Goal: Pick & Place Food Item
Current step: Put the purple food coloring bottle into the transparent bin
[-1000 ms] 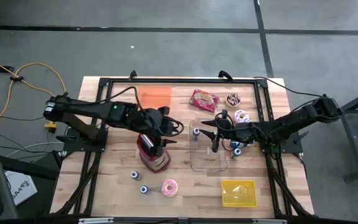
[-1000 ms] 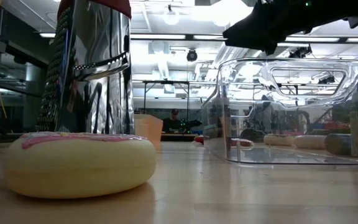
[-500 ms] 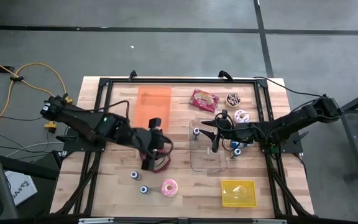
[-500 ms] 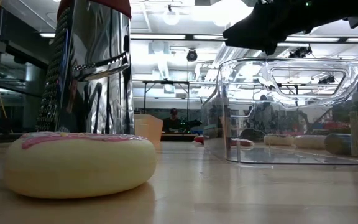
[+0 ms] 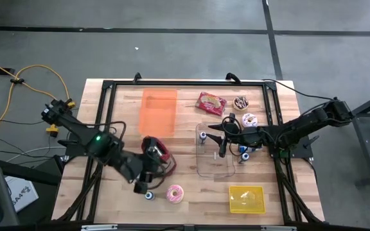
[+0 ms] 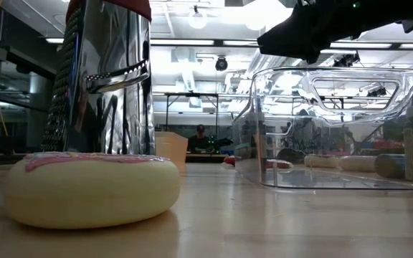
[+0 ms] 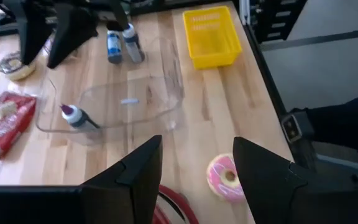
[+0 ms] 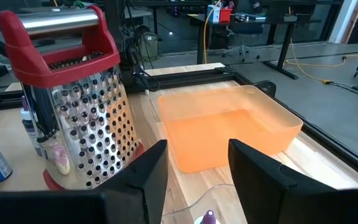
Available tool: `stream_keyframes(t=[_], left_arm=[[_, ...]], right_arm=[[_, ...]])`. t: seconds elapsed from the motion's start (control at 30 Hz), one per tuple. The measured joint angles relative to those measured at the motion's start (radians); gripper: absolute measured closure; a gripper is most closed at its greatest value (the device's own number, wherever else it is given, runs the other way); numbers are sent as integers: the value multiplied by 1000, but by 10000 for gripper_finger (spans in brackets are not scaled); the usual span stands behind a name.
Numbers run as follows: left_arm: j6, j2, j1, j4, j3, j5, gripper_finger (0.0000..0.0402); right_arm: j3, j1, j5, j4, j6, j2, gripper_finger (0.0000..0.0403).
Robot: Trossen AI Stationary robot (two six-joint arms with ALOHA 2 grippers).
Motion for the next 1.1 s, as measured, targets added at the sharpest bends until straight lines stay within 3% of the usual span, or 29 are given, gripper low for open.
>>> stream_keyframes(t=[0.3, 0.67, 0.97, 1.1], left_arm=[[-133, 0, -125, -114, 0, -103, 213], [-297, 3, -254, -155, -1, -114, 213], [-558, 19, -351, -302, -2, -226, 213], [-701, 22, -366, -367, -2, -231, 213]], right_arm=[[0, 0, 0, 0, 0, 0, 247], [0, 0, 0, 0, 0, 0, 247], [0, 0, 0, 0, 0, 0, 247], [0, 0, 0, 0, 0, 0, 247]])
